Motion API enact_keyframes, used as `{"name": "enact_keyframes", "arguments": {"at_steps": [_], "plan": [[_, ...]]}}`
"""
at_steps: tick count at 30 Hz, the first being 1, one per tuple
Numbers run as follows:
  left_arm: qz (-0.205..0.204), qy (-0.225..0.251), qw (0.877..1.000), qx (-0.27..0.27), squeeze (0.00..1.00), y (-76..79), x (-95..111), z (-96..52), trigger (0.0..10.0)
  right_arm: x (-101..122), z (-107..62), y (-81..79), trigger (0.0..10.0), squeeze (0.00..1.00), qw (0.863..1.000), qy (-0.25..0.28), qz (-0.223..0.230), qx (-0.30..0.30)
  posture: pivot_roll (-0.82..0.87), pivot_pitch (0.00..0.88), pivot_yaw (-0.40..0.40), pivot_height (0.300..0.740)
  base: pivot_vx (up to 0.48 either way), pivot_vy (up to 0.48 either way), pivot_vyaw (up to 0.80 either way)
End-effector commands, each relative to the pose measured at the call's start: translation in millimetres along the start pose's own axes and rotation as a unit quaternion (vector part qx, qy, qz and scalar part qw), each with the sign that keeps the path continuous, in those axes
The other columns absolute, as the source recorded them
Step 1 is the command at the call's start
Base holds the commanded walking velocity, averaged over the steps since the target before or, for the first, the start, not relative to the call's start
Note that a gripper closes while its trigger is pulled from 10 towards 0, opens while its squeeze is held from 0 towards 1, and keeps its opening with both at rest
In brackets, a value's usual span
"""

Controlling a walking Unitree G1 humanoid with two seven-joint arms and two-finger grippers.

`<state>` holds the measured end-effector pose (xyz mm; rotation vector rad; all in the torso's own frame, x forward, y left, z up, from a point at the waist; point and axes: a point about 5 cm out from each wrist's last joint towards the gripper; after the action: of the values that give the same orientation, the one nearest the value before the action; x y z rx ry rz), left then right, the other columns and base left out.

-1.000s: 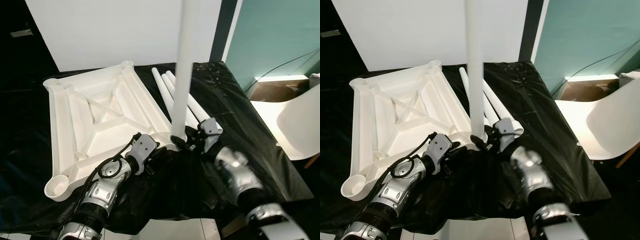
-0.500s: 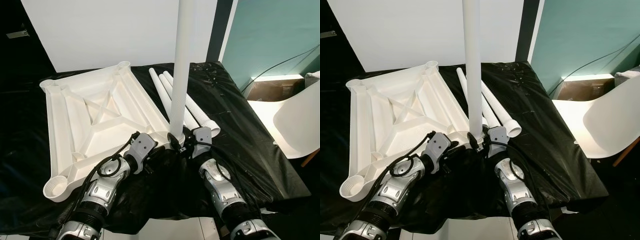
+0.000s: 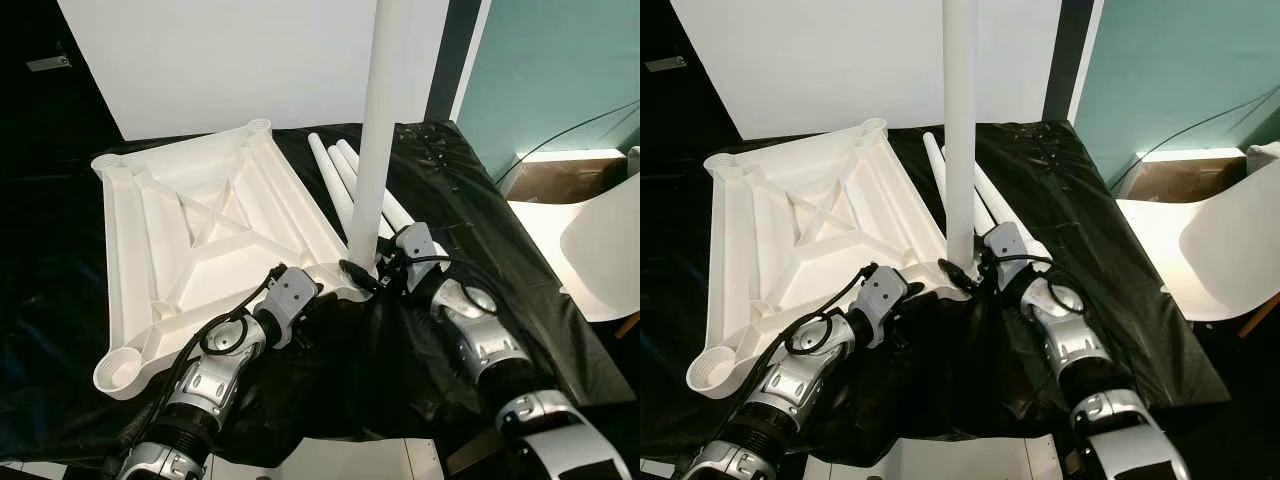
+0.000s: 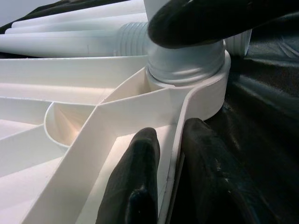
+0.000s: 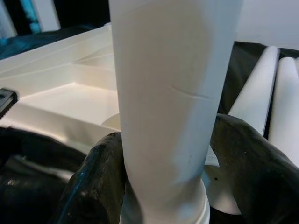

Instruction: Building children table

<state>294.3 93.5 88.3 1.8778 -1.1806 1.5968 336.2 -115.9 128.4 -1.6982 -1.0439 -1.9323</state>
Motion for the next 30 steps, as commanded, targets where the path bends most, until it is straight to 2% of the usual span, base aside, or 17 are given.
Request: {"name": "enact_keyframes", "arguments": {"at_steps": [1, 7, 8, 9, 13, 20, 23, 25, 26, 27, 29, 30], "plan": [[-0.031, -0.062, 0.997, -0.04, 0.0, 18.1, -30.2, -2.4, 10.0, -1.1, -2.6, 6.2, 10.0, 0.0, 1.0, -0.013, -0.001, 0.013, 0.03, 0.0, 0.004, 0.74, 0.0, 0.0, 0.0], [-0.032, -0.061, 0.997, -0.041, 0.0, 19.1, -30.1, -1.5, 10.0, -1.3, -5.1, 11.0, 10.0, 0.0, 0.998, -0.029, -0.007, 0.048, 0.04, 0.0, 0.001, 0.74, 0.0, 0.0, 0.0], [-0.032, -0.061, 0.997, -0.041, 0.0, 19.2, -29.9, -1.4, 10.0, -1.8, -5.9, 11.1, 4.2, 0.0, 0.998, -0.032, -0.008, 0.057, 0.04, 0.0, 0.0, 0.74, 0.0, 0.0, 0.0], [-0.032, -0.062, 0.997, -0.04, 0.0, 18.8, -30.4, -2.0, 10.0, -2.8, -7.0, 11.5, 0.0, 0.0, 0.997, -0.035, -0.007, 0.068, 0.04, 0.0, -0.001, 0.74, 0.0, 0.0, 0.0], [-0.032, -0.063, 0.997, -0.037, 0.0, 17.5, -31.2, -3.4, 10.0, -5.1, -8.6, 12.4, 0.0, 0.0, 0.996, -0.041, -0.002, 0.08, 0.04, 0.0, -0.004, 0.74, 0.0, 0.0, 0.0], [-0.033, -0.06, 0.997, -0.034, 0.0, 18.5, -30.1, -3.3, 10.0, -16.9, -7.7, -1.0, 0.0, 0.0, 0.996, -0.053, 0.036, 0.063, 0.05, 0.0, -0.01, 0.74, 0.0, 0.0, 0.0], [-0.035, -0.059, 0.997, -0.034, 0.0, 19.0, -30.2, -3.8, 10.0, -26.6, -6.2, -13.4, 0.0, 0.0, 0.996, -0.041, 0.069, -0.032, 0.05, 0.0, -0.012, 0.74, 0.0, 0.0, 0.0], [-0.035, -0.059, 0.997, -0.034, 0.0, 19.0, -30.2, -3.8, 10.0, -26.6, -6.2, -13.4, 0.0, 0.0, 0.996, -0.041, 0.069, -0.032, 0.05, 0.0, -0.012, 0.74, 0.0, 0.0, 0.0], [-0.035, -0.06, 0.997, -0.033, 0.0, 18.9, -30.5, -4.2, 10.0, -28.6, -5.9, -18.7, 0.0, 0.0, 0.994, -0.032, 0.077, -0.072, 0.05, 0.0, -0.01, 0.74, 0.0, 0.0, 0.0], [-0.035, -0.06, 0.997, -0.033, 0.0, 18.9, -30.5, -4.2, 10.0, -28.6, -5.9, -18.7, 0.0, 0.0, 0.994, -0.032, 0.077, -0.072, 0.05, 0.0, -0.01, 0.74, 0.0, 0.0, 0.0], [-0.034, -0.061, 0.997, -0.033, 0.0, 18.0, -30.6, -5.1, 10.0, -27.8, -6.1, -29.5, 0.0, 0.0, 0.984, -0.002, 0.085, -0.156, 0.06, 0.0, -0.007, 0.74, 0.0, 0.0, 0.0], [-0.034, -0.061, 0.997, -0.033, 0.0, 18.0, -30.6, -5.1, 10.0, -27.8, -6.1, -29.5, 0.0, 0.0, 0.984, -0.002, 0.085, -0.156, 0.06, 0.0, -0.007, 0.74, 0.0, 0.0, 0.0]]}}
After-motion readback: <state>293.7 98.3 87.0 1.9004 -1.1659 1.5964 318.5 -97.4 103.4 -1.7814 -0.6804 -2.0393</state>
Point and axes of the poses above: a point about 5 cm out from each wrist's last joint towards the gripper, its own z axis pointing out of the wrist towards the gripper, its own x axis along the axis of the wrist's last joint, y = z × x, and after that the axes turned 1 degree about -z, right-handed
